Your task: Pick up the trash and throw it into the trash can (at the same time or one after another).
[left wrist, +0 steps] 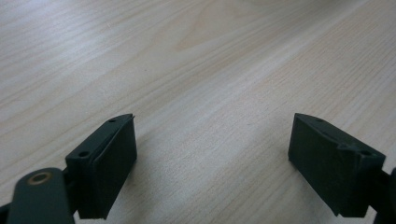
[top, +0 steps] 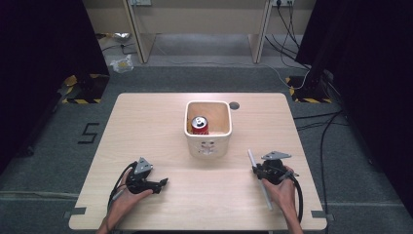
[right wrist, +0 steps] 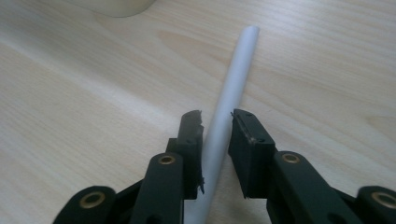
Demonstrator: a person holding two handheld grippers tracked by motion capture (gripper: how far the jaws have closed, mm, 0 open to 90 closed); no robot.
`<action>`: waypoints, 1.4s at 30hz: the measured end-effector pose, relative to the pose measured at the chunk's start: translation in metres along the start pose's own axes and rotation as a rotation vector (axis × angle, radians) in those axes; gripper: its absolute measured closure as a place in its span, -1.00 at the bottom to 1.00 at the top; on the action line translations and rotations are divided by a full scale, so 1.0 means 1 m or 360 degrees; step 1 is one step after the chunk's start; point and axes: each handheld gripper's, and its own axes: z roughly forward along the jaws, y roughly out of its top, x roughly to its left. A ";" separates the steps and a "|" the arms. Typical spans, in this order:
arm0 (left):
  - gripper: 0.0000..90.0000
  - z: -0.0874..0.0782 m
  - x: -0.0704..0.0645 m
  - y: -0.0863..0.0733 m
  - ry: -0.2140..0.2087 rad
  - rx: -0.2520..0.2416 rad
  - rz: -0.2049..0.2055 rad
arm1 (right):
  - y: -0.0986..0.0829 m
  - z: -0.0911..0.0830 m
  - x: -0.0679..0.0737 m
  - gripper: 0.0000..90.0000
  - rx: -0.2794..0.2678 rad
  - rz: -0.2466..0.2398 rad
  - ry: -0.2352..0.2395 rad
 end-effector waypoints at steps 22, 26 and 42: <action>-0.68 0.000 0.000 0.000 0.0000 0.0001 0.0002 | -0.021 -0.019 0.010 0.67 0.0022 0.0006 -0.0027; -0.68 0.000 0.000 0.000 -0.0002 -0.0001 0.0002 | -0.022 -0.019 0.009 0.76 -0.0004 -0.0002 -0.0026; -0.68 0.000 0.000 0.000 0.0000 0.0001 0.0002 | 0.007 -0.044 -0.001 0.77 -0.0186 -0.0015 -0.0093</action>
